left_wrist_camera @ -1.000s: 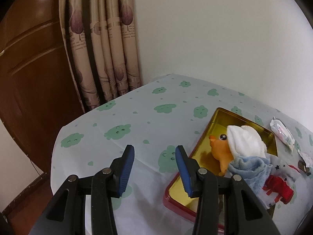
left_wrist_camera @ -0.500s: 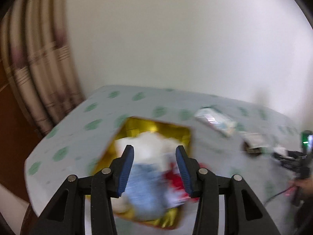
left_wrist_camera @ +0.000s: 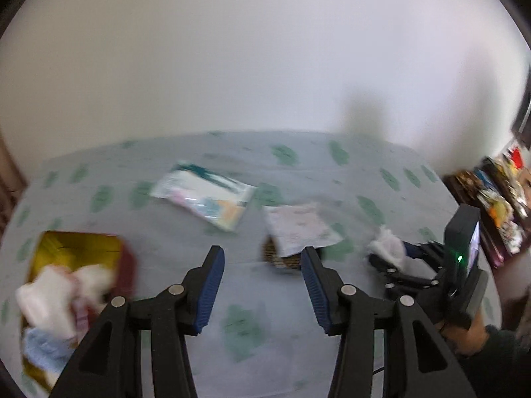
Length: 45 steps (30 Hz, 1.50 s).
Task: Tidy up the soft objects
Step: 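Lift the white towel with the right tool while the left tool reaches for the Hygiene packet, then close the left tool on the white Hygiene packet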
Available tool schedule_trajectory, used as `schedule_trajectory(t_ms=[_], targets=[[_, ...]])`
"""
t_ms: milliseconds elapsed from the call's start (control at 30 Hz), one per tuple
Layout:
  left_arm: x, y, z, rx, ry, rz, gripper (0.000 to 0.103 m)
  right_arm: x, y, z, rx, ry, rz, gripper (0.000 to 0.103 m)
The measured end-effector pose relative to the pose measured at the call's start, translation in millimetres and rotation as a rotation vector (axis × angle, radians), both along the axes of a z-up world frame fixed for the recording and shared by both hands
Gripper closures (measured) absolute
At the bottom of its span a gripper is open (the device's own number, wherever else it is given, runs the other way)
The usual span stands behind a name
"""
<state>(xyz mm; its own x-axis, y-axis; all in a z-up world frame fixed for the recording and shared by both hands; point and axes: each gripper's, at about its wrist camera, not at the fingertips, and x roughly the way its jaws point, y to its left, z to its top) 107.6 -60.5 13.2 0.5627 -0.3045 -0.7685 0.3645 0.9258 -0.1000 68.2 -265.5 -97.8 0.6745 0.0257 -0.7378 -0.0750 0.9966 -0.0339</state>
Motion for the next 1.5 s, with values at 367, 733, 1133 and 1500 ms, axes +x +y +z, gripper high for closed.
schedule_trajectory(t_ms=[367,733,1133,1500], targets=[[88,-70,-51,-0.083,0.289,0.004,0.043,2,-2,-1,0.022,0.009,0.0,0.055],[107,-95,-86,0.067,0.333,0.003,0.043,2,-6,1,0.054,0.015,0.005,0.054],[127,-92,-97,0.03,0.34,0.074,0.073,3,-6,3,0.056,0.018,0.006,0.053],[120,-94,-82,0.032,0.28,0.034,0.091,3,-6,4,0.056,0.018,0.006,0.052]])
